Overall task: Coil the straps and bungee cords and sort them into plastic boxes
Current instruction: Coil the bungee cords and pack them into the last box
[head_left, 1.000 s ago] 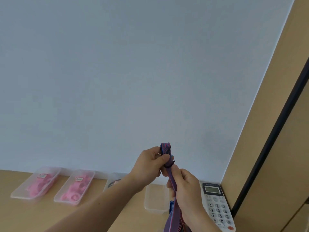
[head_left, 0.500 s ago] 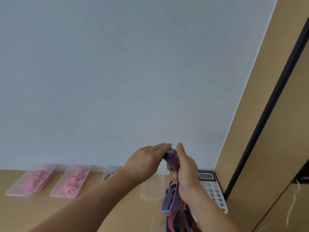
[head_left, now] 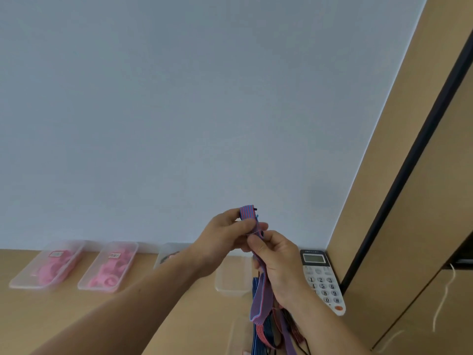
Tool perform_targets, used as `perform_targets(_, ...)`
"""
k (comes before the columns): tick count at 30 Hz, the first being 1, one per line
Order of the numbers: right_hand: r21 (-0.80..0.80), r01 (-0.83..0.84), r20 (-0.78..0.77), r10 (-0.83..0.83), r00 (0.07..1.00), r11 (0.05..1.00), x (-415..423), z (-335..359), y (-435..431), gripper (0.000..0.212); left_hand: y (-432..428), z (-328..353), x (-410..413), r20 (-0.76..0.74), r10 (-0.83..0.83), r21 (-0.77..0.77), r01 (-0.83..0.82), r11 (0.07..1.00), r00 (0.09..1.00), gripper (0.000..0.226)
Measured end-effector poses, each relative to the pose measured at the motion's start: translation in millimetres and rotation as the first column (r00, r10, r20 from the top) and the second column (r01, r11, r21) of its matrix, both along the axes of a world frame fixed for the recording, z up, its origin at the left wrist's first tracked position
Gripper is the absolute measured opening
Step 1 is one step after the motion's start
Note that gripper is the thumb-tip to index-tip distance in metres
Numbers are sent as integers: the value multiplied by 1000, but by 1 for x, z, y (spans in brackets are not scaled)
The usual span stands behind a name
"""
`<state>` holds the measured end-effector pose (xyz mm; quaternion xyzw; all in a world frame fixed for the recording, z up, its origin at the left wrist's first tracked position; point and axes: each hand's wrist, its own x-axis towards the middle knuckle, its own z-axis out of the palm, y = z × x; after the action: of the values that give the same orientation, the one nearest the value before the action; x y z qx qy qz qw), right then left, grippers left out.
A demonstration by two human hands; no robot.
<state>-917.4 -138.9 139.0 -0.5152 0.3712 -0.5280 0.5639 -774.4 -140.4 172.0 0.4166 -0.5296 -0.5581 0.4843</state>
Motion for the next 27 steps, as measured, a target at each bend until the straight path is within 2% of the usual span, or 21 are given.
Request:
perform_targets(3,28,-17,-29,18,999,999,0,-4,-1,17,2,-5,-1,-82,12,29,-9,1000,997,22)
perform_targets(7,63,56,-125,-48,991,996,-2,-10,-3,39,3,-9,-1,-145,61,36,-57,998,988,19)
perform_targets(12,80,7,-153,6,988,997,-3,-19,-5,35,2,-9,4,-65,74,39,-71,997,995,18)
perform_targets(15,67,-64,-158,74,985,996,-6,-20,-6,36,-3,-7,13,-114,21,115,-8,993,993,17)
perform_targets(18,42,-17,-201,25,979,999,-5,-18,-9,38,-7,-9,18,-123,-16,166,36,985,992,18)
perform_targets(23,14,81,-265,-74,961,997,2,-19,-11,44,-11,-17,18,31,28,84,-30,996,999,20)
perform_targets(27,44,137,-313,-117,942,990,6,-21,-14,48,-12,-21,18,203,92,-62,-81,995,975,14)
